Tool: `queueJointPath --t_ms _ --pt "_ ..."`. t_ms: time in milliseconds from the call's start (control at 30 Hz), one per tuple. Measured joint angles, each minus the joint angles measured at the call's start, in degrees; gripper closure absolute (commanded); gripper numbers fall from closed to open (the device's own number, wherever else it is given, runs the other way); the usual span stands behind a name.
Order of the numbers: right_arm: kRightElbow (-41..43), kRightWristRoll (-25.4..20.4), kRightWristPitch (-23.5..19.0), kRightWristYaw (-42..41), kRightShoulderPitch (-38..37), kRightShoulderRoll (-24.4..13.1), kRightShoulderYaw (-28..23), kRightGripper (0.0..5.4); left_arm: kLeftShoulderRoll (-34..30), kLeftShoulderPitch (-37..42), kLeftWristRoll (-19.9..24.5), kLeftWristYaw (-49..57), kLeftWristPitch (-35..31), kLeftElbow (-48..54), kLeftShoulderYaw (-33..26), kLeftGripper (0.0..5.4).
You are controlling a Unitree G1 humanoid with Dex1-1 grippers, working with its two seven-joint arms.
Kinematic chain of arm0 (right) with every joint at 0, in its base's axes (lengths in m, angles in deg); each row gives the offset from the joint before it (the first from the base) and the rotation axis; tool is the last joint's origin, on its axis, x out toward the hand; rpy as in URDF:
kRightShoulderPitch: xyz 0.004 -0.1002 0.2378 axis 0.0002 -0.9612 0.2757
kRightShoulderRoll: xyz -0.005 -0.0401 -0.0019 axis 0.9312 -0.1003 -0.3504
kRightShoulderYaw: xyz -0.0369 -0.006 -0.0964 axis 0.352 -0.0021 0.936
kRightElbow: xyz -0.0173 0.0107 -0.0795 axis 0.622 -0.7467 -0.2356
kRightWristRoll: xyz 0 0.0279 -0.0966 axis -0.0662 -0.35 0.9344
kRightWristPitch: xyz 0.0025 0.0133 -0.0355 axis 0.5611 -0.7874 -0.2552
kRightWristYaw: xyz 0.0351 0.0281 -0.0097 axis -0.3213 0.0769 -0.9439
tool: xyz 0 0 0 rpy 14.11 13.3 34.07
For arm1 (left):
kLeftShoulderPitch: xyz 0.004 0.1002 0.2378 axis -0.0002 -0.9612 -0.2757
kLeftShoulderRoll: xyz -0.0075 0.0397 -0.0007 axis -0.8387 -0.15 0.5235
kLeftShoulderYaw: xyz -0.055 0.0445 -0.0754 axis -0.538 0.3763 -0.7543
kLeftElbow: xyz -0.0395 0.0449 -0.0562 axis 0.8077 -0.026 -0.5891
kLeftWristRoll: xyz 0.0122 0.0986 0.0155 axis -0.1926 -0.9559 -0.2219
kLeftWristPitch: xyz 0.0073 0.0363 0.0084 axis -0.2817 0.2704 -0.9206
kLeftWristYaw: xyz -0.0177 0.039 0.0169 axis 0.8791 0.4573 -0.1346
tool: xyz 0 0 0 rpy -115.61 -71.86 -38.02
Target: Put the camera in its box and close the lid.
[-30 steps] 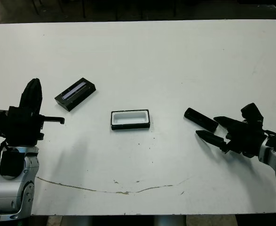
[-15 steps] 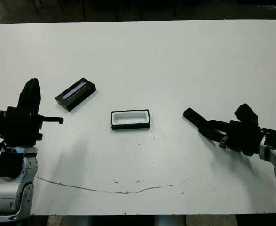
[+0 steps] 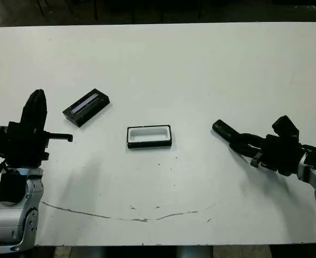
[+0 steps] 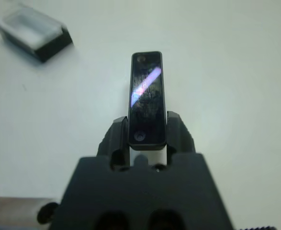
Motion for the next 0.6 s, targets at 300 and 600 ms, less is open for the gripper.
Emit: queueJointPath --t_ms 300,600 --pt "-0.4 -3.4 -3.3 -5.8 20.3 0.6 4.7 4.82 0.0 -0.1 0.0 0.0 0.0 0.2 0.2 5.4" --pt "-7.7 5.3 -5.0 -17.0 39.0 2.6 20.9 4.82 -0.1 -0.2 -0.5 0.3 -0.6 1.0 0.4 5.4"
